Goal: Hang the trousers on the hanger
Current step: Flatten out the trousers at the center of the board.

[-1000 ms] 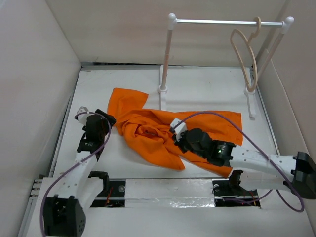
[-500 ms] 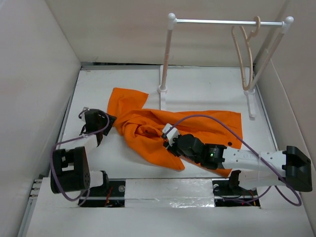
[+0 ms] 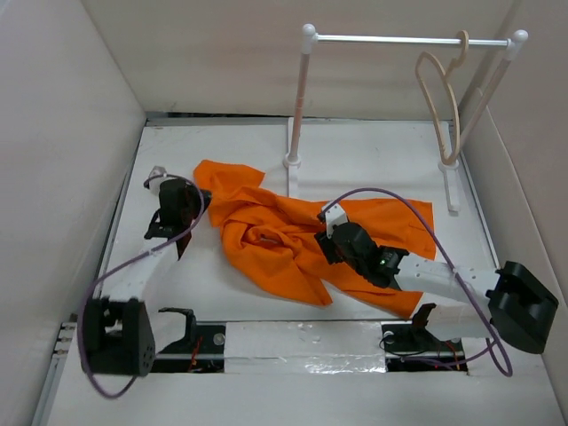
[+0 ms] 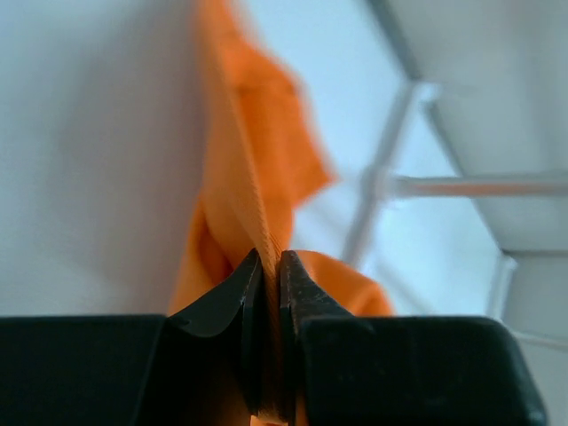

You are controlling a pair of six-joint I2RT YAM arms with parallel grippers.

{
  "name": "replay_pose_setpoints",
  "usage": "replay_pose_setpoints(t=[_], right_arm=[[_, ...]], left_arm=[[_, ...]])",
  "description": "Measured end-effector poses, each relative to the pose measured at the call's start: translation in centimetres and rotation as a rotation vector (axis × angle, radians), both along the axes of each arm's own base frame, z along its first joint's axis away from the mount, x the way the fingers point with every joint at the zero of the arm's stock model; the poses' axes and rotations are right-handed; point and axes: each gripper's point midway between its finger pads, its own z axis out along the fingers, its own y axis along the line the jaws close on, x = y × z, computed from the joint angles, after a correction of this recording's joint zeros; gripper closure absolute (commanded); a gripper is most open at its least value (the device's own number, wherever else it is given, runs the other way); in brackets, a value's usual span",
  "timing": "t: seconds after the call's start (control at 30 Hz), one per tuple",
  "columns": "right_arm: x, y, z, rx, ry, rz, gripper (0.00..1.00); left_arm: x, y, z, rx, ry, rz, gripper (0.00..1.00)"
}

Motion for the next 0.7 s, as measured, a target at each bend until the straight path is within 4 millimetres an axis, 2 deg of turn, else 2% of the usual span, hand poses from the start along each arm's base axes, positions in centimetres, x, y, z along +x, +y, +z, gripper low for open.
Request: replay_pose_setpoints(t=[0.1,0.2,0.23,0.3,0.4,0.5,0.6,0.63,0.7], right_arm=[[0.6,-2.0,-3.3,-0.041,0.073,-0.079,0.43],[0.5,-3.2,-4.9,-0.036,0.110,-0.124,0.43],[0.6,-3.4,-5.0,-0.023,0.111,-0.133,0.43],[0.7,-3.7,-4.7,0.003,0.108,-0.144,0.39],[1.2,-3.9,-2.8,0.067,0.073,-0.158,0.37],[1.9,-4.5,-0.8,0.127,0.033,-0.180,0.29],[2.6,-5.4,0.1,0.149,0.014,-0.208,0.25],[2.8,-5.7,0.3,0.152,0.010,-0.218,0.24],[3.2,-6.4,0.4,0.150,0.005,-0.232,0.26]], left_arm=[[-0.1,-2.9,9.3,0.070,-0.204,-0.060,1.00],[-1.7,-4.6,18.5,0.098,-0.394,-0.092,1.00],[-2.3,-4.5,20.7,0.108,-0.436,-0.090,1.00],[-3.6,-3.6,23.4,0.134,-0.482,-0.064,1.00],[-4.7,-2.5,24.3,0.189,-0.468,-0.042,0.99],[-4.3,-2.3,23.4,0.245,-0.397,-0.057,0.97],[-1.4,-3.1,21.5,0.300,-0.306,-0.093,0.95],[0.2,-3.5,20.0,0.322,-0.259,-0.106,0.88],[2.7,-3.9,17.2,0.356,-0.183,-0.128,0.84]])
